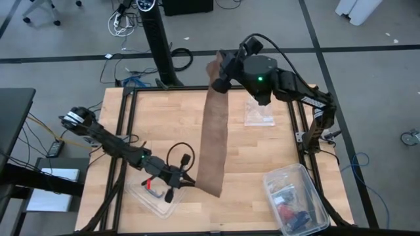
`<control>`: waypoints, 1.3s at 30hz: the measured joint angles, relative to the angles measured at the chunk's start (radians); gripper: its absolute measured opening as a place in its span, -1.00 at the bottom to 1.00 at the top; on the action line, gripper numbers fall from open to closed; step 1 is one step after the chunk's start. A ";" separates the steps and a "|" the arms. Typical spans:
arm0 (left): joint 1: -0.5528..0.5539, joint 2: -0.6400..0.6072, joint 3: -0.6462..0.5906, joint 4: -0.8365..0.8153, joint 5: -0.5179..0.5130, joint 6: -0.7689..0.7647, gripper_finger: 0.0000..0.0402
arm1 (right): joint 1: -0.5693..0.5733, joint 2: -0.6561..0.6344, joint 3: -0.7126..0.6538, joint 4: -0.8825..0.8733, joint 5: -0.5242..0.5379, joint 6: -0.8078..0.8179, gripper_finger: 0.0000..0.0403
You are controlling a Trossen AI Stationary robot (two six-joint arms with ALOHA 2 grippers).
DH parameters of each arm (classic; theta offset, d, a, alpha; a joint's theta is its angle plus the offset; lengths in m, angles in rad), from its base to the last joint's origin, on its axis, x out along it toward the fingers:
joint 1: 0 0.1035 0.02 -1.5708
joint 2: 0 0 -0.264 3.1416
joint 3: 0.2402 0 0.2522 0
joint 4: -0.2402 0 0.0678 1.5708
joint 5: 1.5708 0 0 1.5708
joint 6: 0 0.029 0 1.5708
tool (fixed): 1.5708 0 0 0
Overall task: Roll bandage
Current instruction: Roll the brown bandage
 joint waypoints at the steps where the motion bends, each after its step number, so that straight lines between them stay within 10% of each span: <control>1: -0.009 0.000 0.010 0.005 0.000 0.002 -1.00 | -0.008 0.000 0.000 -0.038 -0.012 0.033 -1.00; 23: -0.136 -0.033 0.143 -0.078 -0.019 0.078 -1.00 | -0.118 0.001 -0.159 -0.419 -0.297 0.357 -1.00; 39: -0.144 -0.249 0.146 -0.229 -0.047 0.032 -1.00 | -0.138 0.001 -0.494 -0.371 -0.454 0.404 -1.00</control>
